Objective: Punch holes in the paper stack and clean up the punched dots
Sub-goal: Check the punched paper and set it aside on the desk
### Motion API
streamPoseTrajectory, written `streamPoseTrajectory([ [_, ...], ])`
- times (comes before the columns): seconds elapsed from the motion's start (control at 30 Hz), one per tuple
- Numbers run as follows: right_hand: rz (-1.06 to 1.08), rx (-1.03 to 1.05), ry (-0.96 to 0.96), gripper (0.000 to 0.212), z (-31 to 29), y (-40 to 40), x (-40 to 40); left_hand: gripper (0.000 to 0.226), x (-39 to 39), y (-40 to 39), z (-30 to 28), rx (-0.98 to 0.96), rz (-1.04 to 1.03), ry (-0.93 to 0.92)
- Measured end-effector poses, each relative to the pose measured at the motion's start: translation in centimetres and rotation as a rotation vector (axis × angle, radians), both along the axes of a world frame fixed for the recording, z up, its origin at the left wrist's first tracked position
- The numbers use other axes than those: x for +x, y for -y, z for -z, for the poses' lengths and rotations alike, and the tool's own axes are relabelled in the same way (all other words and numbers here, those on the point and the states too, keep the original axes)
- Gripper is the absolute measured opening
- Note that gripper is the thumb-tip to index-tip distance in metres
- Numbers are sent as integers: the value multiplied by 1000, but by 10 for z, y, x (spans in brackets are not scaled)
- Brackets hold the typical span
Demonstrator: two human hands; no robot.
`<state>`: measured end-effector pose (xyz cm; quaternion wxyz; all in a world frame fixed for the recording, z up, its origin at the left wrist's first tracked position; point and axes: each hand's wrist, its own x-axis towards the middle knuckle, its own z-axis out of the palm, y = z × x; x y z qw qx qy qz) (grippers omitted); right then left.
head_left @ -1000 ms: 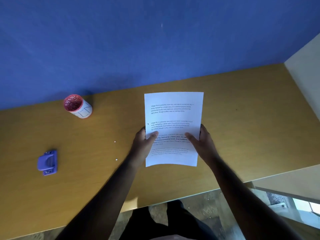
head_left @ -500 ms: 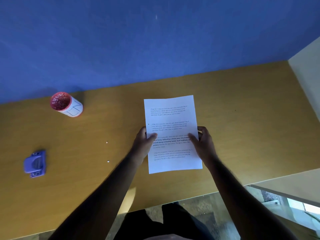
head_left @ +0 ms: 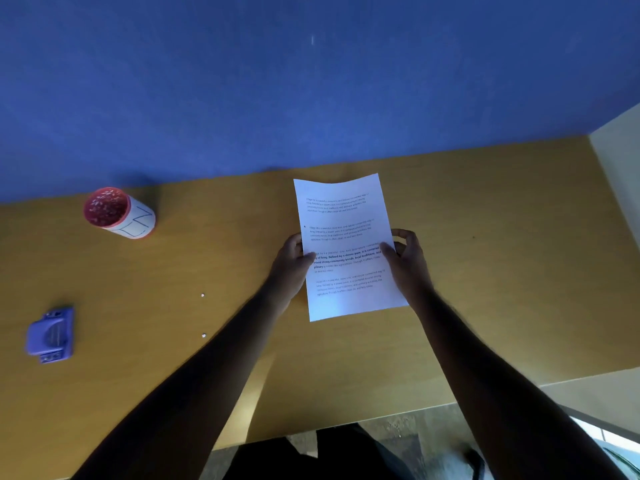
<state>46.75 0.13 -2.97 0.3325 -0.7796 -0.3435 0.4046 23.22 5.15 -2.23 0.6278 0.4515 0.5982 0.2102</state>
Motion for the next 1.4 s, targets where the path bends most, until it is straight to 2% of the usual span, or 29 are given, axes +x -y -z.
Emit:
streamPoseTrajectory([
  [0.13,2,11,-24,32,1,-17,4,48,3,-18,-1,26,-7,8],
  [0.27,-21,20,7,40,0,-26,7,64,3,-28,-2,61,31,11],
  [0.5,-68,15,43,44,-2,-38,9,60,-2,-37,-3,79,99,4],
  [0.67,-41,32,33,46,-1,-44,8,69,-7,-45,9,78,140,-51],
  [0.8,-2,46,-36,61,0,-45,7,82,-8,-48,16,83,139,-101],
  [1.0,110,103,-26,81,1,-38,3,79,-12,-43,8,115,138,-154],
  [1.1,45,96,60,79,3,-32,0,72,-21,-34,3,164,167,-147],
  [1.2,-76,84,155,72,9,-22,-7,73,-36,-20,7,247,260,-284],
  [1.4,-213,105,181,61,13,-6,-42,77,-82,14,26,448,520,-512],
])
